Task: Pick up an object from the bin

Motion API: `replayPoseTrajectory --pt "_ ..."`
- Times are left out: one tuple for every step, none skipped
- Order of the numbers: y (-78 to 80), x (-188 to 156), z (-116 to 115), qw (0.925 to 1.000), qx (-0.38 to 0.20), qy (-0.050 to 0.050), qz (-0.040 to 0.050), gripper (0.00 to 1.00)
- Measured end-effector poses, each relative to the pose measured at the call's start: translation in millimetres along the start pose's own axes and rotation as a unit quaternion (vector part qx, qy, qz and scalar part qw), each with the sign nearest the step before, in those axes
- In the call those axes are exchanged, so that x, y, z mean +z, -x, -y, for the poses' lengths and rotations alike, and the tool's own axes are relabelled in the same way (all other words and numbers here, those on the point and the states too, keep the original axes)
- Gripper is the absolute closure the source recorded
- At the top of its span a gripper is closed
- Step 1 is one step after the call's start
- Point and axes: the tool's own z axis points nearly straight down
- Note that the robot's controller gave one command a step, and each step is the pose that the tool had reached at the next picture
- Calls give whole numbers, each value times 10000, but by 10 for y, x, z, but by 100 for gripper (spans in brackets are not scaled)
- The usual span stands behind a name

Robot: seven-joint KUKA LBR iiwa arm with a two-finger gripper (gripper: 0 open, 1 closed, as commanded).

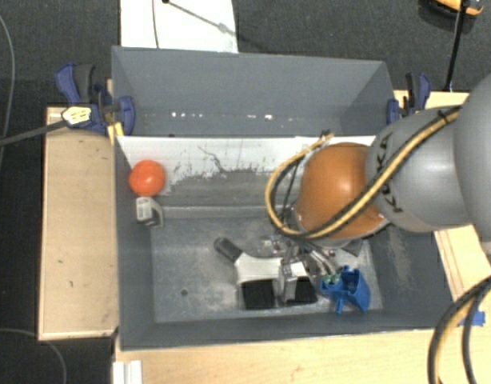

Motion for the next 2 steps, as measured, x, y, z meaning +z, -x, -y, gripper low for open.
replayPoseTrajectory --pt "-9 -29 -2 10000 3 2 -5 100" --pt "-30 -219 -9 10000 9 7 -41 100"
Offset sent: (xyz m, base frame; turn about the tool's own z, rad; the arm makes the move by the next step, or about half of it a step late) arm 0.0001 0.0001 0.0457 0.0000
